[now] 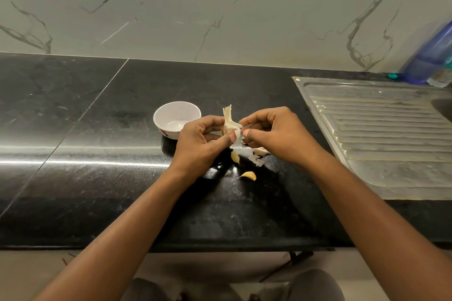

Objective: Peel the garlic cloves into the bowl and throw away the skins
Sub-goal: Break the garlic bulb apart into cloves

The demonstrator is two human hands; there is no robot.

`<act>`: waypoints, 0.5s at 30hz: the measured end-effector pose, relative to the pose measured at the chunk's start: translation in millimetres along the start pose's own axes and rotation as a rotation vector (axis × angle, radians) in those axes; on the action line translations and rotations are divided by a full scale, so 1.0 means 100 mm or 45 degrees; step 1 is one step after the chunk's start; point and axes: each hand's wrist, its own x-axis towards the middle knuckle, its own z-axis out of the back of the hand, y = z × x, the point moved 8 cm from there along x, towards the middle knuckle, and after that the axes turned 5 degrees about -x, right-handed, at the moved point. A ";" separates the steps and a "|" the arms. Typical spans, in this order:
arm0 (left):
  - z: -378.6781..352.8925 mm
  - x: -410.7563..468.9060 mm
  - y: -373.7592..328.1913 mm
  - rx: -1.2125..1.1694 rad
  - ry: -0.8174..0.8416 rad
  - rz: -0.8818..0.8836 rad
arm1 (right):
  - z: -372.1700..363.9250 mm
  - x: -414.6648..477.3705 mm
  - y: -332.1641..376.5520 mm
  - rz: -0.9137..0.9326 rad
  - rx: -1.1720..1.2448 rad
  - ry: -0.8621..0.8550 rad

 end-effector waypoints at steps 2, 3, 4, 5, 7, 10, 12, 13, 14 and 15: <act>-0.03 0.01 0.00 -0.014 0.041 -0.005 | -0.05 0.00 0.04 0.013 0.000 0.048; -0.05 0.00 -0.01 -0.019 0.070 -0.009 | -0.06 -0.01 0.07 0.027 -0.013 0.068; -0.07 0.00 -0.02 -0.023 0.097 -0.014 | -0.07 -0.01 0.09 0.045 -0.033 0.078; -0.09 -0.01 -0.02 -0.024 0.116 -0.018 | -0.08 0.00 0.10 0.062 -0.044 0.079; -0.09 -0.01 -0.04 -0.021 0.134 -0.028 | -0.07 0.01 0.12 0.073 -0.036 0.086; -0.09 -0.01 -0.04 -0.008 0.152 -0.039 | -0.07 0.04 0.09 0.061 0.011 0.151; -0.08 -0.01 -0.04 0.004 0.159 -0.041 | -0.07 0.03 0.08 0.041 0.076 0.202; -0.08 -0.02 -0.04 0.014 0.161 -0.048 | -0.07 0.02 0.08 0.033 0.097 0.235; -0.09 -0.02 -0.05 0.024 0.163 -0.056 | -0.08 0.01 0.08 0.028 0.105 0.270; -0.09 -0.03 -0.06 0.034 0.164 -0.064 | -0.09 0.00 0.08 0.027 0.101 0.294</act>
